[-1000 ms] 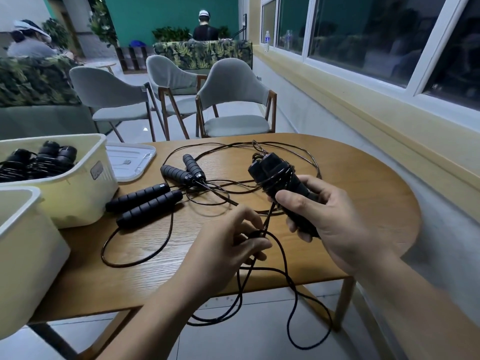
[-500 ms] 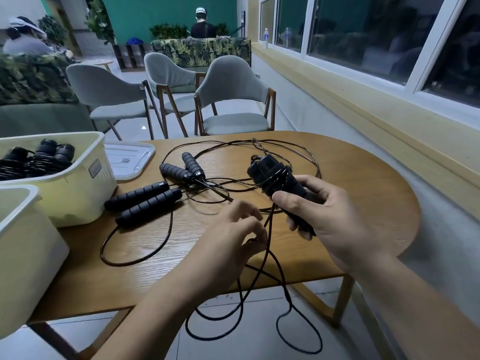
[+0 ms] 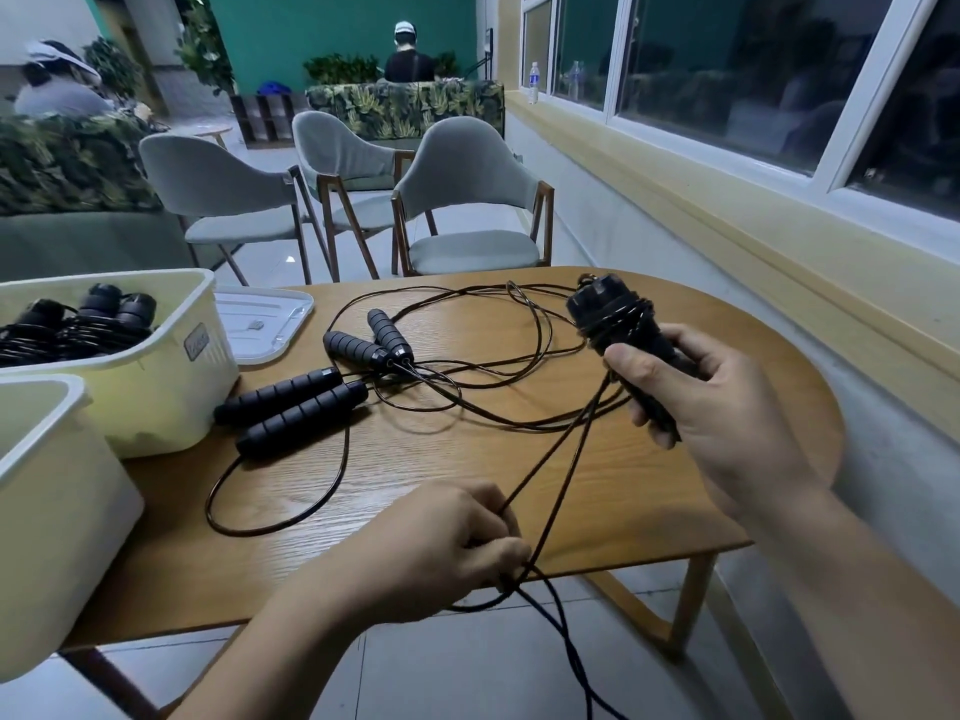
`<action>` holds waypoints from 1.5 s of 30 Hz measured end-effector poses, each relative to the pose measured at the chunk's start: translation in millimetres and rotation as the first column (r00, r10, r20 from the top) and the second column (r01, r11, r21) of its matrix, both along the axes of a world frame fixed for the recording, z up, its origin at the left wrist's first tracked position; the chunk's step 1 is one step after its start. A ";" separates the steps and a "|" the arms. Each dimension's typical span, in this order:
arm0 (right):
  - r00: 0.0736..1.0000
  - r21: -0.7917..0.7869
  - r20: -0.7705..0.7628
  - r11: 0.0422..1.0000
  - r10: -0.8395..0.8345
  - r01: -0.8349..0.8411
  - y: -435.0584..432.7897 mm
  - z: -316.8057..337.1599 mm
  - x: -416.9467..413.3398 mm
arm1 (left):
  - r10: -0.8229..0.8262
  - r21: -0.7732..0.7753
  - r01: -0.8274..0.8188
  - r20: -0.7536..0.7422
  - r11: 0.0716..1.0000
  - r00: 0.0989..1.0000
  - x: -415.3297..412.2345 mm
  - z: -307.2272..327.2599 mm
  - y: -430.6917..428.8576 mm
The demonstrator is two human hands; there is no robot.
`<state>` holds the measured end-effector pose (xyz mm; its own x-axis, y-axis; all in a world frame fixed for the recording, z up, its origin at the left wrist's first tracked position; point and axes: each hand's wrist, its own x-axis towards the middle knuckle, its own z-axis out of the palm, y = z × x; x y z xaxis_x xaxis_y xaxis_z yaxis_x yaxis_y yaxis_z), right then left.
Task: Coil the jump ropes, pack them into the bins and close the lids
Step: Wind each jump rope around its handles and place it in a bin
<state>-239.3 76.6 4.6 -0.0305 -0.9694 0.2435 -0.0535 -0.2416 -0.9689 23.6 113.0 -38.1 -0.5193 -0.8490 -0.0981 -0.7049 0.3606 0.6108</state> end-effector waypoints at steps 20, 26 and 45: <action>0.929 0.138 0.000 0.920 0.369 -0.365 15.3 -6.4 41.6 | 0.226 0.119 -0.192 -0.486 0.974 0.844 -4.1 5.6 4.5; 0.967 0.088 -0.013 0.963 0.256 -0.254 8.8 -5.4 33.8 | 0.375 0.331 -0.208 -0.599 0.920 0.707 -29.3 -2.2 12.3; 0.585 0.091 -0.799 0.989 0.141 -0.114 11.3 -7.8 27.8 | 0.185 -0.096 -0.185 -0.011 0.978 0.983 1.5 28.0 4.1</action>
<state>-211.6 87.9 -3.2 0.2878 -0.9543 0.0805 -0.7820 -0.2826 -0.5556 25.2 117.1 -10.2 -0.3524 -0.9358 -0.0102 -0.7637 0.2812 0.5812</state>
